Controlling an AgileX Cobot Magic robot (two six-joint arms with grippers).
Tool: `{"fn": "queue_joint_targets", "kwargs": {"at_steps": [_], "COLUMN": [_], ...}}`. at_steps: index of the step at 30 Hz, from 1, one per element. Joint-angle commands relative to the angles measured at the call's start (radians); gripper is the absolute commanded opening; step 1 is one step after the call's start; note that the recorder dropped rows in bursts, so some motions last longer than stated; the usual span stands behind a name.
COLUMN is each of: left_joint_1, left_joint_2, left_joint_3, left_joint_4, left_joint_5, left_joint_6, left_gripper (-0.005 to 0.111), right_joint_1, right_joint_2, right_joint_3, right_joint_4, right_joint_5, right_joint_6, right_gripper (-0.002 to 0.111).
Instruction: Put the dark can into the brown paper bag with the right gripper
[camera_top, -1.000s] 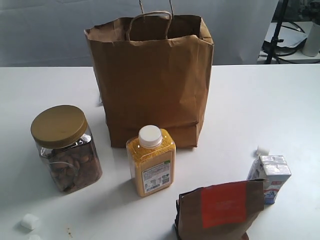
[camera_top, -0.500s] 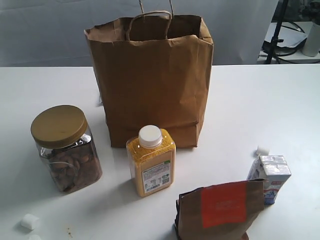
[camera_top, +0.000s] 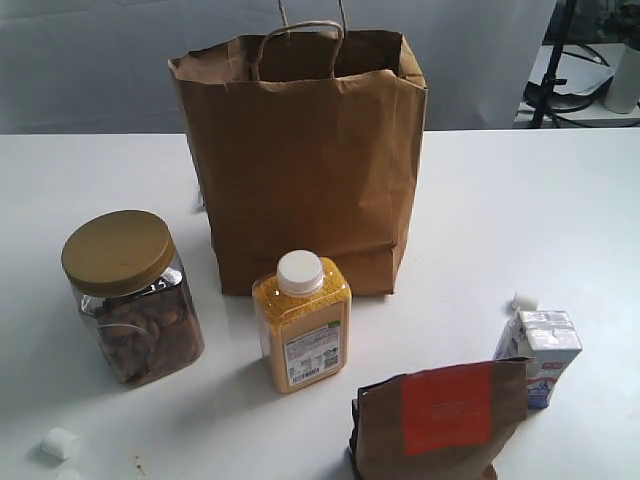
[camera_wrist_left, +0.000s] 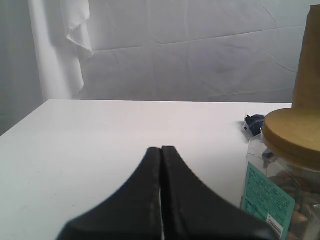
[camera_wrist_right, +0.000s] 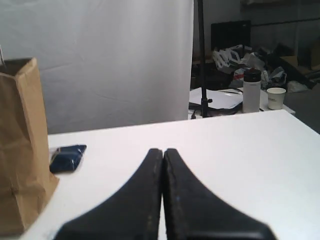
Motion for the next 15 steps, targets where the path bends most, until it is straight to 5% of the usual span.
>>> {"fn": "queue_joint_targets", "kwargs": {"at_steps": [1,15], "left_joint_1": [-0.006,-0.006], "left_joint_2": [-0.003,-0.003], "left_joint_3": [0.004,0.004], "left_joint_4": [0.003,0.003], "left_joint_5": [-0.003,-0.003], "left_joint_6": [-0.003,-0.003], "left_gripper": [0.0,0.0], "right_joint_1": [-0.006,-0.006], "right_joint_2": [-0.005,-0.005], "right_joint_3": [0.072,0.072], "right_joint_4": [0.033,0.059], "right_joint_5": [-0.05,-0.051], "right_joint_6": [-0.095,-0.189], "right_gripper": [0.0,0.0]}}
